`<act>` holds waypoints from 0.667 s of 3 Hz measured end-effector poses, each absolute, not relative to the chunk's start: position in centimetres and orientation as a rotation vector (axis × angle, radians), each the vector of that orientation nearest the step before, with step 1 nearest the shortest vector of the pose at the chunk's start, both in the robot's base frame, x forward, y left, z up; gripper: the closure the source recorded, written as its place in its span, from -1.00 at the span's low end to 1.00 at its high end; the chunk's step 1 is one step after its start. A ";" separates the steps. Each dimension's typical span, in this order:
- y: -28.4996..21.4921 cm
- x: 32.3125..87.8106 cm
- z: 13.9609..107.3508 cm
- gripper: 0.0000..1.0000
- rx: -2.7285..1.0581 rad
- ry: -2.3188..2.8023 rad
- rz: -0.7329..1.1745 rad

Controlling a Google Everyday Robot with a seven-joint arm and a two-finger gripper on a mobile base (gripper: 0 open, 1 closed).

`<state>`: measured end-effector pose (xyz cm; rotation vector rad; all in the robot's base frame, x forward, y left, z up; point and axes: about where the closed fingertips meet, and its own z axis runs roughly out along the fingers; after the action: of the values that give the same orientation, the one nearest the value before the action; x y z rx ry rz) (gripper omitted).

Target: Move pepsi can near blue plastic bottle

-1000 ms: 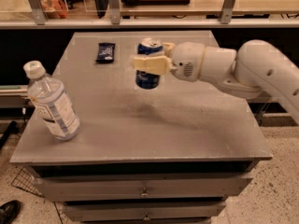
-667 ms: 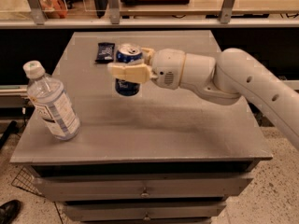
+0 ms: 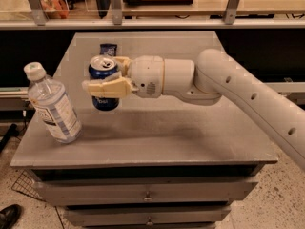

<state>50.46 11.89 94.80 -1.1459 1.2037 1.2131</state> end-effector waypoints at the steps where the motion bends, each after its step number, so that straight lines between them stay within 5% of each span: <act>1: 12.7 49.0 94.1 1.00 -1.231 1.181 1.271; 2: 13.7 47.2 93.1 1.00 -1.311 1.144 1.347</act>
Offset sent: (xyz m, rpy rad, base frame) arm -0.0438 0.0211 -0.0268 -0.0431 0.0163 0.2680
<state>47.20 13.72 93.08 -1.3111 1.1441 1.3468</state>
